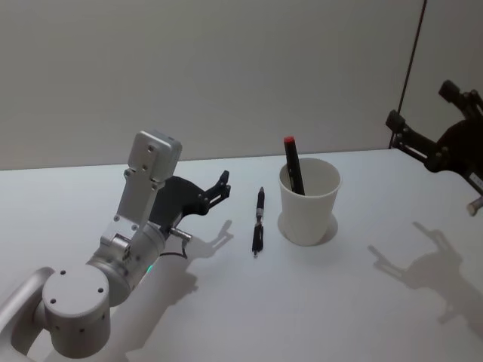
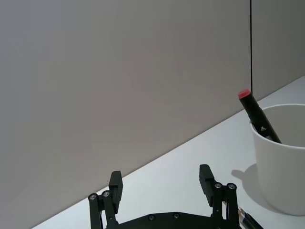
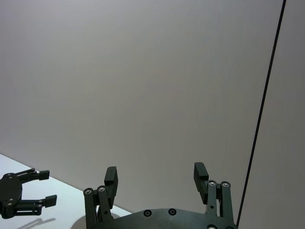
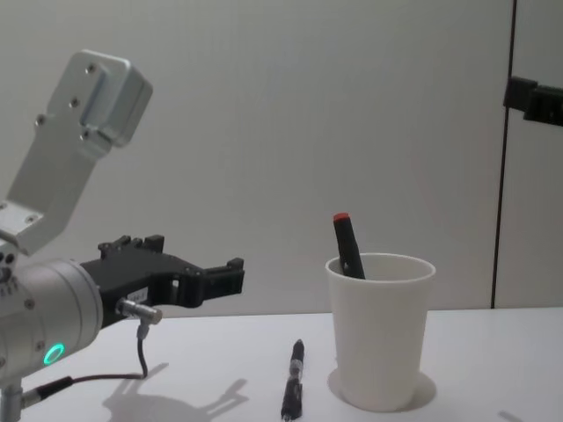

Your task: Place the pen into the pen holder.

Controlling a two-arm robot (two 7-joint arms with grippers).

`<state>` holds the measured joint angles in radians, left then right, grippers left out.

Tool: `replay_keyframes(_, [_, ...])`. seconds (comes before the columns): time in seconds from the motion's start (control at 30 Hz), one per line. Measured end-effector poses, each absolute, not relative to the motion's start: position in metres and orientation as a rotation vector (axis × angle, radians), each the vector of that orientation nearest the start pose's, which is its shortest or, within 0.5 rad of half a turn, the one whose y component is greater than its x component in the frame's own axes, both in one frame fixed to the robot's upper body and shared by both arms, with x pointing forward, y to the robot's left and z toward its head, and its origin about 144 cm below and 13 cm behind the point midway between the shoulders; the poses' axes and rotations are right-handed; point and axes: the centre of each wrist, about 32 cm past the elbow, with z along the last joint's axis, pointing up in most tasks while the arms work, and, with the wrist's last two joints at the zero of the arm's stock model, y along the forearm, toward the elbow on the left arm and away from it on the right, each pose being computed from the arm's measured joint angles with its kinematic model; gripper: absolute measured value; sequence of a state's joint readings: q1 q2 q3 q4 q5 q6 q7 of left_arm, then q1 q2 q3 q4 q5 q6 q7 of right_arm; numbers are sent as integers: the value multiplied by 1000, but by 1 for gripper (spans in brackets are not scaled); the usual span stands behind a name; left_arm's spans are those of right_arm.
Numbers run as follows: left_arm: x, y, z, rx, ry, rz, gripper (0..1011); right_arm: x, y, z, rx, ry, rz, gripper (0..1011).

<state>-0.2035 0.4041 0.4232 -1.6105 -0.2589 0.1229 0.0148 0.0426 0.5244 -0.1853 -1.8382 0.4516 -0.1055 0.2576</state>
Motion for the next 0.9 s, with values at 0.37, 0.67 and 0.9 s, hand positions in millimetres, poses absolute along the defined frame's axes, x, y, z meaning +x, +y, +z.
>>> replay_keyframes(0.37, [486, 215, 1186, 189, -97, 1198, 1001, 454, -284, 1241, 156, -269, -1013, 1001])
replay_keyframes(0.67, [484, 213, 1184, 200, -83, 1197, 1001, 454, -284, 1241, 157, -269, -1013, 1001])
replay_keyframes(0.9, [483, 213, 1184, 205, -77, 1197, 1001, 454, -284, 1241, 157, -269, -1013, 1001])
